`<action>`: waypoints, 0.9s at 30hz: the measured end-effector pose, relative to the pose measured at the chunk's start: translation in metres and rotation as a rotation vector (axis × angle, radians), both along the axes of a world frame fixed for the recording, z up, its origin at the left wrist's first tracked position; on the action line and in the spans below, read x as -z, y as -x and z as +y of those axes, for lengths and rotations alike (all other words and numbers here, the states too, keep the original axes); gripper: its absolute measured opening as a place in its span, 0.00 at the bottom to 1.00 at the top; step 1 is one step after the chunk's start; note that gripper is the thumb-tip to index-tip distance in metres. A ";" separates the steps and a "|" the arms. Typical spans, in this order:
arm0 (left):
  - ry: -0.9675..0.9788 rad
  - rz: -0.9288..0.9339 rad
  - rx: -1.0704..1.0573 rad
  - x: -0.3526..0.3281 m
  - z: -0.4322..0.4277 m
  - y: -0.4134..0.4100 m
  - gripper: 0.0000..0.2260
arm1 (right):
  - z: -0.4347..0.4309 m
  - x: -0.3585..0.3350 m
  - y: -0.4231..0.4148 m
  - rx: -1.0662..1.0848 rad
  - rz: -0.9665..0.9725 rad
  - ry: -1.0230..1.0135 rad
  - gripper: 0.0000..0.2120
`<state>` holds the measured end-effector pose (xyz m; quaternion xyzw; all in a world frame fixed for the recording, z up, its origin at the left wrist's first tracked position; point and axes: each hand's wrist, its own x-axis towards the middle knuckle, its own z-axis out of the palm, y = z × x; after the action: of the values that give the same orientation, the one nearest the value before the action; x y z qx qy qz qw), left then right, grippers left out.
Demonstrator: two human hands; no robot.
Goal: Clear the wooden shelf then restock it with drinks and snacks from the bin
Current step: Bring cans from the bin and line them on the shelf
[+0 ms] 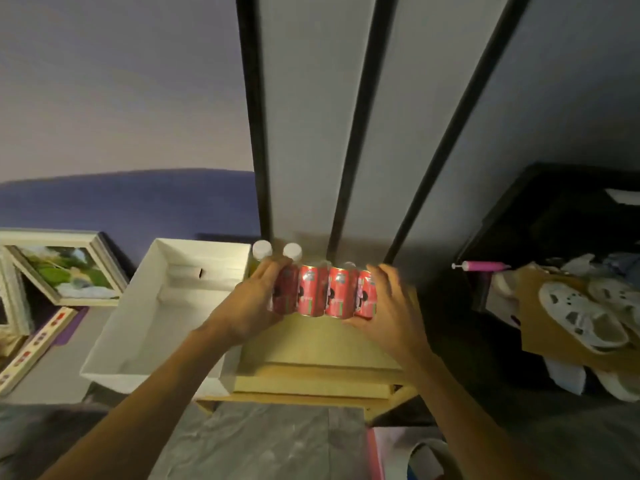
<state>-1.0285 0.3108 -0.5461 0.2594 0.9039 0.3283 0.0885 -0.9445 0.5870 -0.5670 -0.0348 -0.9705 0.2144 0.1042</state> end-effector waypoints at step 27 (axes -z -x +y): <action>0.078 0.256 -0.143 0.178 0.022 -0.027 0.27 | 0.014 0.163 -0.004 -0.018 0.119 0.008 0.36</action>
<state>-1.0018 0.3331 -0.7242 0.2304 0.9360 0.2627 -0.0413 -0.9403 0.6006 -0.7295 -0.0137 -0.9620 0.2210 0.1596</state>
